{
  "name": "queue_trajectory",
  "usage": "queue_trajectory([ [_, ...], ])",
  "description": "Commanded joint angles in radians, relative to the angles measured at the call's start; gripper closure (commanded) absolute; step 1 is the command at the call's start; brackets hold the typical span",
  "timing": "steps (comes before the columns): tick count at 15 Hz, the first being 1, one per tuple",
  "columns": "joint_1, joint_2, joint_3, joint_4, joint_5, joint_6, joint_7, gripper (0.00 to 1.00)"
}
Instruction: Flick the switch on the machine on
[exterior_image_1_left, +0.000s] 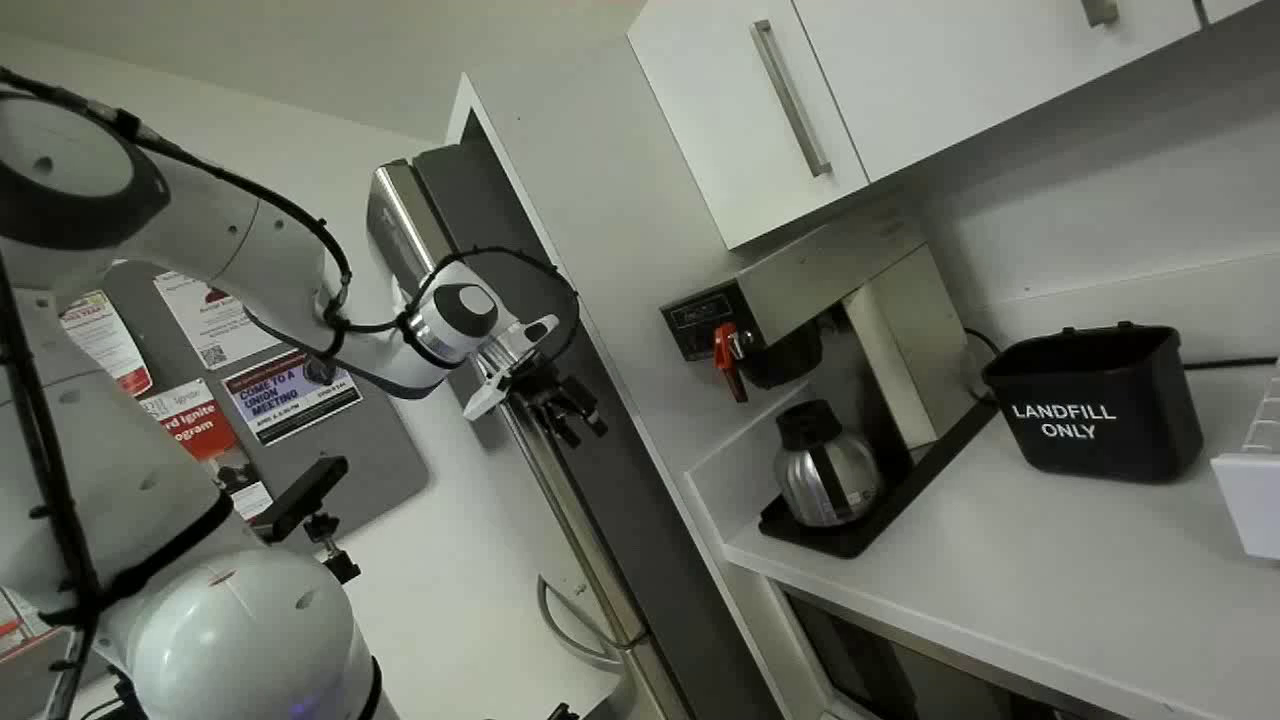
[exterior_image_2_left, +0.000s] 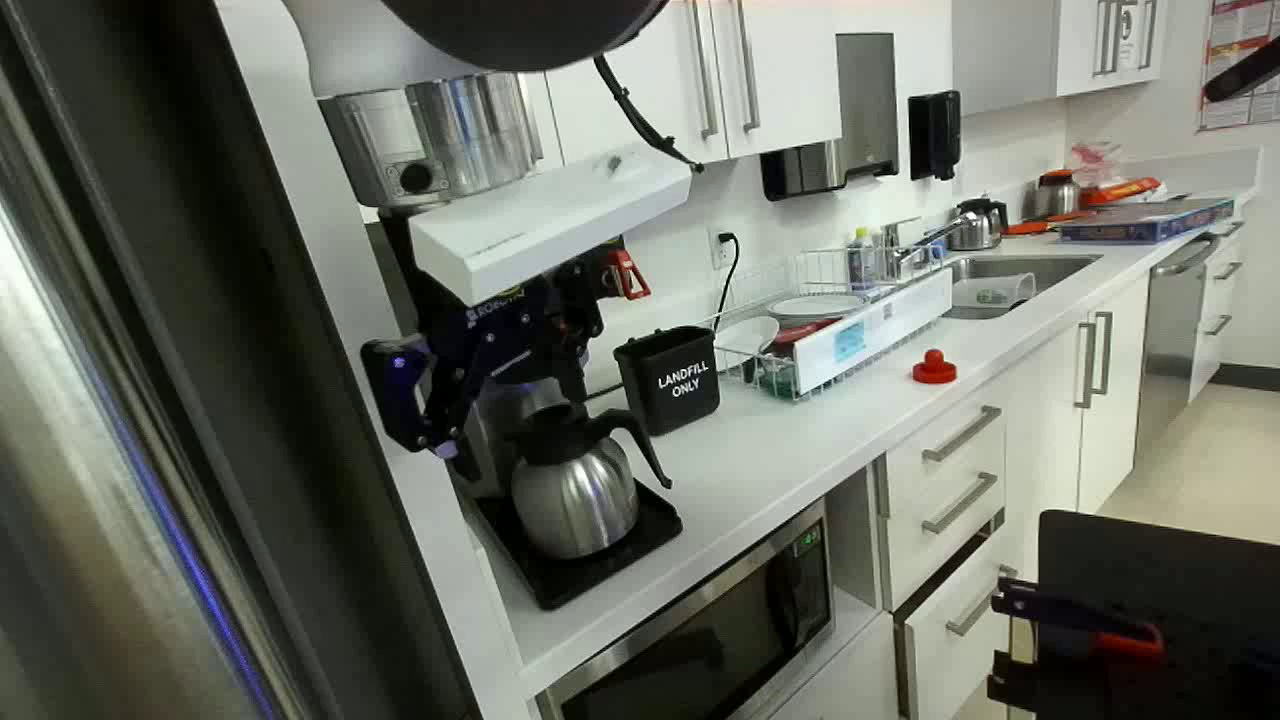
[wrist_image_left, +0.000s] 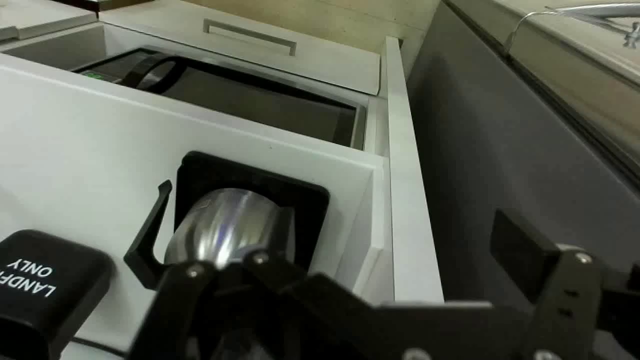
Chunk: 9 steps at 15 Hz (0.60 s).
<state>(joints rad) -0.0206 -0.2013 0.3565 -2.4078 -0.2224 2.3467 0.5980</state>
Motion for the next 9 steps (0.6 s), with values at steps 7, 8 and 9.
queue_trajectory([
  [7, 0.048, -0.023, -0.054, -0.021, -0.033, 0.020, 0.017, 0.00],
  [8, 0.051, -0.040, -0.064, -0.032, -0.038, 0.028, 0.015, 0.00],
  [9, 0.054, -0.060, -0.079, -0.046, -0.033, 0.042, 0.002, 0.00],
])
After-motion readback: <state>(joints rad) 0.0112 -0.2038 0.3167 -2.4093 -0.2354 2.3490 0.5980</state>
